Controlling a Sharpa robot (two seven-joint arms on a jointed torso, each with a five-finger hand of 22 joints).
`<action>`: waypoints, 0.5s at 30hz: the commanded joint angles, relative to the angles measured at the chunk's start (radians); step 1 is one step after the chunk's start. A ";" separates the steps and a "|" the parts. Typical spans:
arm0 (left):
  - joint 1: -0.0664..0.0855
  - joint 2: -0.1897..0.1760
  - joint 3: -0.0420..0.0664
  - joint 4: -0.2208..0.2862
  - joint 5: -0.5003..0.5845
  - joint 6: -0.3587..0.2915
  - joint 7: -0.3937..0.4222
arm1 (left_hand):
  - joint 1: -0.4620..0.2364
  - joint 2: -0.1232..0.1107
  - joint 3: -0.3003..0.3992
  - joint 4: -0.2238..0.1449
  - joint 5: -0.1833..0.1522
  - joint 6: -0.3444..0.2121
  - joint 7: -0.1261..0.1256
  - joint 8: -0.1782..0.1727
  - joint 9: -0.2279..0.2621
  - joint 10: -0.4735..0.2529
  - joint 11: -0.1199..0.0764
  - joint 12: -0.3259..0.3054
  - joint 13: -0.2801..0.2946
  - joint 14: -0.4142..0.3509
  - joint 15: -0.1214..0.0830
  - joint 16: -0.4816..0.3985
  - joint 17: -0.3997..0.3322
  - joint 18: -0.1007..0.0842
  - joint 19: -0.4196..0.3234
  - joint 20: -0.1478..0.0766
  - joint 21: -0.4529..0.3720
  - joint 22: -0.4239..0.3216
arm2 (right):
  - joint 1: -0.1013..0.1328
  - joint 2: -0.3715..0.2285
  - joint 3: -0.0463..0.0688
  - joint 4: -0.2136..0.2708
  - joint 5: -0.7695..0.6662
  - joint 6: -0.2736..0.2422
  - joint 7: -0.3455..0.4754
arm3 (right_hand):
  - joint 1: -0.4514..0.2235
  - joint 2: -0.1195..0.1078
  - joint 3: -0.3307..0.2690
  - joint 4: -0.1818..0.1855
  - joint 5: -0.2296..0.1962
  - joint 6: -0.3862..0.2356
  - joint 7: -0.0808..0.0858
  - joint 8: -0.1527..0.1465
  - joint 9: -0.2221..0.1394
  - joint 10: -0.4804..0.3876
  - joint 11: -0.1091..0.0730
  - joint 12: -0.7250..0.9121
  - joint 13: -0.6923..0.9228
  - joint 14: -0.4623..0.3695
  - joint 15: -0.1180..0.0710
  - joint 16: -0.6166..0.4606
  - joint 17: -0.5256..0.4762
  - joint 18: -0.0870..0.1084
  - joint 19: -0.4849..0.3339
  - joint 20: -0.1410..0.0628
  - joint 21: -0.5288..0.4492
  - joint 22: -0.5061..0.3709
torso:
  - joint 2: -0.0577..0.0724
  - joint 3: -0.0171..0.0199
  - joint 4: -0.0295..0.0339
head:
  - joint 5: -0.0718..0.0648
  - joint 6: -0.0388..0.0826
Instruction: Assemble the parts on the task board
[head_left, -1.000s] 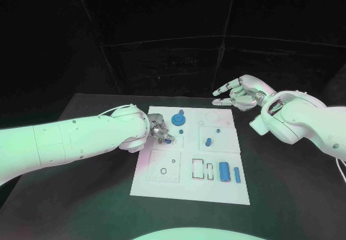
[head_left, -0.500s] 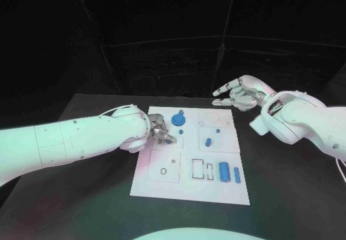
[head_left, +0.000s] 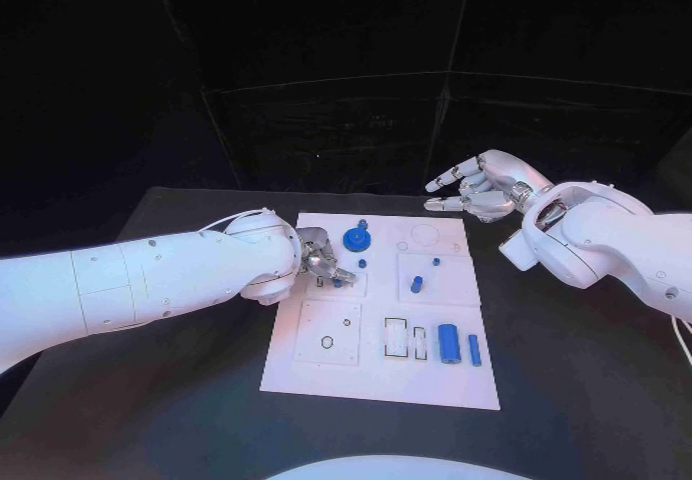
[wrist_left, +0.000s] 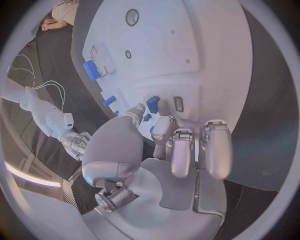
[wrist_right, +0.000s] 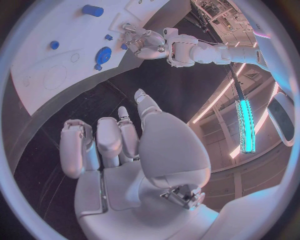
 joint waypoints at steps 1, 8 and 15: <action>0.000 -0.001 0.000 0.003 0.002 0.001 -0.003 | 0.002 0.009 -0.006 0.001 -0.003 0.007 -0.001 0.002 0.002 0.005 -0.001 0.003 0.001 0.108 -0.007 0.003 0.263 -0.020 0.035 -0.009 0.005 0.083 | 0.002 -0.001 0.001 0.002 -0.002 0.004 0.007 | -0.011 0.004 -0.007 -0.001 0.003 0.006 -0.001 0.005 -0.001 -0.001 -0.001 -0.004 0.021 0.002 -0.004 -0.006 -0.002 0.017 -0.004 -0.002 -0.004 0.078 | -0.001 0.0001 0.0003 | -0.001 0.001; 0.005 -0.039 0.003 0.036 0.002 -0.007 -0.004 | 0.007 0.007 -0.043 0.020 -0.004 0.005 -0.001 0.003 0.004 0.004 -0.001 0.001 -0.002 0.108 -0.008 0.003 0.263 -0.020 0.035 -0.009 0.004 0.082 | 0.002 -0.004 0.001 0.000 -0.002 0.003 0.009 | -0.014 0.004 -0.010 0.002 0.002 0.006 -0.001 0.005 -0.001 -0.001 -0.001 -0.003 0.021 0.002 -0.004 -0.007 -0.001 0.017 -0.004 -0.002 -0.005 0.077 | -0.001 -0.0007 0.0015 | -0.004 0.004; 0.034 -0.073 0.025 0.071 0.002 -0.013 0.001 | -0.005 0.014 -0.122 0.064 -0.047 0.001 0.001 0.002 0.008 -0.003 0.000 -0.009 -0.014 0.108 -0.006 0.003 0.263 -0.018 0.032 -0.009 -0.003 0.076 | 0.002 0.000 0.001 -0.007 -0.002 0.002 0.010 | -0.015 0.004 -0.011 0.003 0.002 0.005 -0.001 0.005 -0.001 -0.001 -0.002 -0.003 0.022 0.002 -0.004 -0.007 -0.002 0.018 -0.005 -0.002 -0.005 0.077 | 0.000 -0.0015 0.0008 | -0.004 0.010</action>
